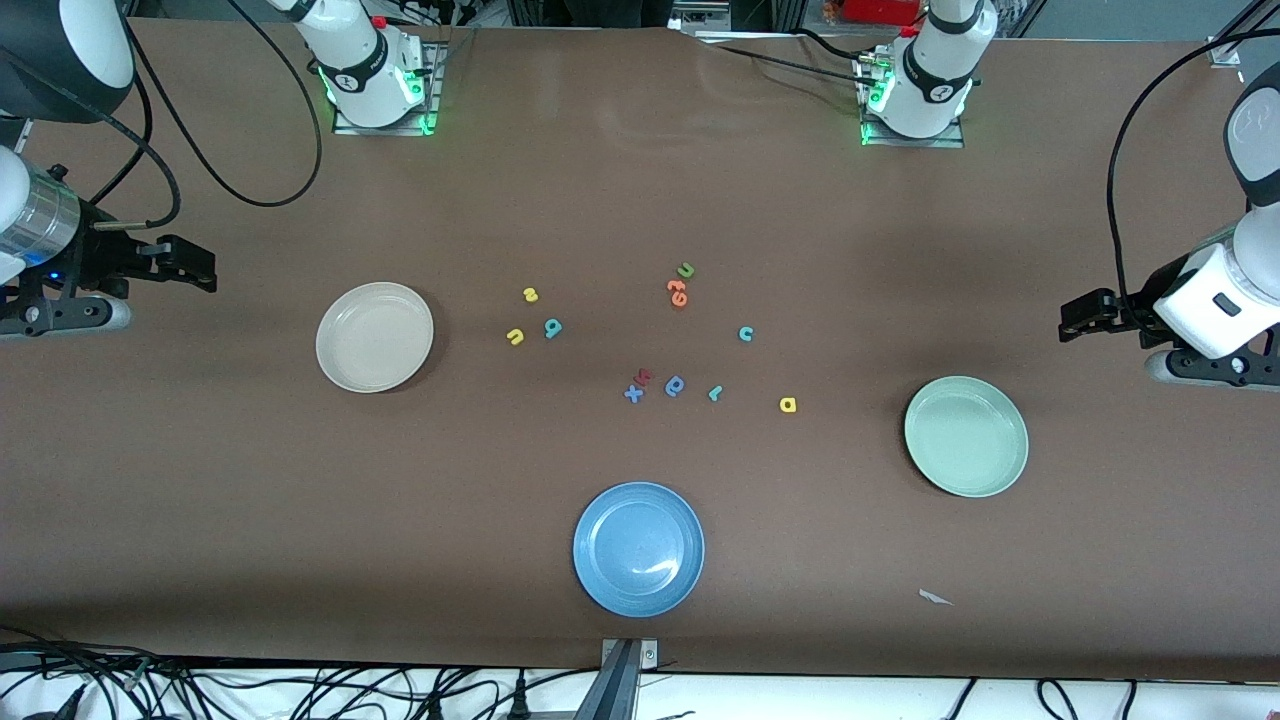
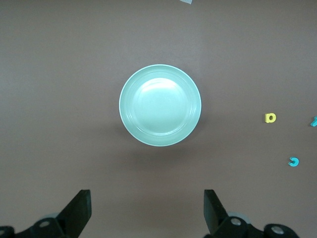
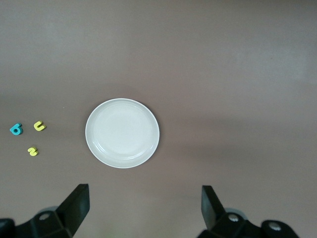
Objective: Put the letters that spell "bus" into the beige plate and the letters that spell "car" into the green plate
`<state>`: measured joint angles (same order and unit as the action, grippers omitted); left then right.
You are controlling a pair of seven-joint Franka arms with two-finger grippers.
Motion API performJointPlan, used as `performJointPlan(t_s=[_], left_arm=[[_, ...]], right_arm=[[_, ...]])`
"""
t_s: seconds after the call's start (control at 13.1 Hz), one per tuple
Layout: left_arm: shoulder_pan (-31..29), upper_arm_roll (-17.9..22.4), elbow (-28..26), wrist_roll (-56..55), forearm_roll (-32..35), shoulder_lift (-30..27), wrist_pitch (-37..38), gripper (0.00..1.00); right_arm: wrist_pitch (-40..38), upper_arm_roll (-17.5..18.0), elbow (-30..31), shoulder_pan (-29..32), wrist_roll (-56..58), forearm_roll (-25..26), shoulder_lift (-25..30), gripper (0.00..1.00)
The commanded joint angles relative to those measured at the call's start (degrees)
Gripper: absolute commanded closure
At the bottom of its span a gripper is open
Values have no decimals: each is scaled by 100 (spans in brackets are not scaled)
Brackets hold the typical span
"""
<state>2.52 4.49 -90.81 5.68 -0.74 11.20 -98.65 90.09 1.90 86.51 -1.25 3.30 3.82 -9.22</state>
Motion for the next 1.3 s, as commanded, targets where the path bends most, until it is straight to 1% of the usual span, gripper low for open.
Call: performJointPlan(t_s=[0.0, 0.69, 0.76, 0.84, 0.92, 0.99, 1.14, 1.22], left_arm=[[-24, -27, 204, 48, 127, 93, 109, 0], [29, -27, 204, 21, 118, 110, 101, 0], [46, -27, 213, -48, 100, 276, 14, 0], [29, -36, 230, -310, -65, 329, -31, 0], [55, -36, 231, -600, -397, 539, -153, 0], [38, -53, 283, -698, -470, 950, -224, 0], [335, -62, 301, -734, -515, 1006, -268, 0], [606, -62, 318, -743, -524, 1198, -295, 0]], right_arm=[[9, -15, -12, 19, -32, -119, 17, 0], [17, -15, -29, 11, -32, -145, 17, 0], [17, -15, -29, 19, -32, -145, 17, 0], [17, -15, -29, 19, -32, -145, 17, 0], [43, -32, -29, 19, -32, -171, 8, 0], [70, -58, -29, 28, -14, -241, 0, 0], [96, -59, -3, 28, -5, -250, 0, 0], [96, -50, -3, 28, -5, -294, 0, 0]])
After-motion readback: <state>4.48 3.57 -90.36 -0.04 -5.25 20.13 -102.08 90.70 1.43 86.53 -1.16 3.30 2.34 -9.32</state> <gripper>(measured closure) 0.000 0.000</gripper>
